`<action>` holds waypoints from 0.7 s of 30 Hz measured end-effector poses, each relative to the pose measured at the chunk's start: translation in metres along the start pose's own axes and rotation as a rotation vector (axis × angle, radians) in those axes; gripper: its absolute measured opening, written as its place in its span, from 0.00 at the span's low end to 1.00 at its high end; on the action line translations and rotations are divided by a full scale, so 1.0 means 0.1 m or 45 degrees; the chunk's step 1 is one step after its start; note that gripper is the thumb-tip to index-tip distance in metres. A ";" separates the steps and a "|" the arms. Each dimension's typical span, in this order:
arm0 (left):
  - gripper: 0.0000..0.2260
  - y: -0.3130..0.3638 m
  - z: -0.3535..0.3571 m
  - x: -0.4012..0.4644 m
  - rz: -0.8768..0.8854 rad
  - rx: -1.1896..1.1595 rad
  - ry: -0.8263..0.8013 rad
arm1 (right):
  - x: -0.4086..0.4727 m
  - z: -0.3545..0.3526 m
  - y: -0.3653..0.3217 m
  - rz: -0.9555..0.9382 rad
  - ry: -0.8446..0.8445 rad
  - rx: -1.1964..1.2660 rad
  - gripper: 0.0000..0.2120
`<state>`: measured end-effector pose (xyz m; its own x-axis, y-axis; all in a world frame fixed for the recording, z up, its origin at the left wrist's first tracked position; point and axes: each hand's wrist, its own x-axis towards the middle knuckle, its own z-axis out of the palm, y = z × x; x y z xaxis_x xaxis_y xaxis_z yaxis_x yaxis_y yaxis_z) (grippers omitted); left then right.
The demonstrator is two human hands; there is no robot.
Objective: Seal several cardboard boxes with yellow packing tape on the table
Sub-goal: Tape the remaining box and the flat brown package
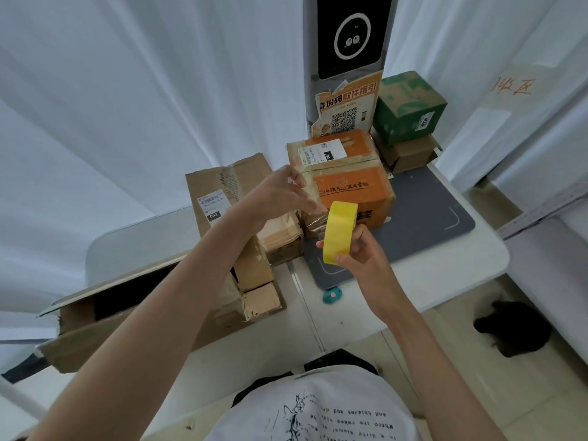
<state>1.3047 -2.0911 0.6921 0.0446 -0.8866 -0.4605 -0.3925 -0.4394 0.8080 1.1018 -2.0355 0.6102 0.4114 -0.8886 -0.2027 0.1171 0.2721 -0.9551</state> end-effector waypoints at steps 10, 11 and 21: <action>0.24 -0.16 0.13 0.17 0.081 0.232 0.074 | 0.06 -0.04 0.08 0.044 0.091 -0.027 0.13; 0.23 -0.17 0.15 0.19 0.084 0.312 0.107 | 0.08 -0.06 0.11 0.064 0.107 -0.033 0.12; 0.25 -0.21 -0.15 0.25 0.010 0.548 0.262 | 0.25 -0.23 0.68 0.282 0.311 -0.112 0.11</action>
<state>1.3280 -2.1064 0.6689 0.2041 -0.9190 -0.3373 -0.7364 -0.3711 0.5656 1.0992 -2.0474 0.5351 0.1885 -0.8765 -0.4429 -0.0340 0.4449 -0.8949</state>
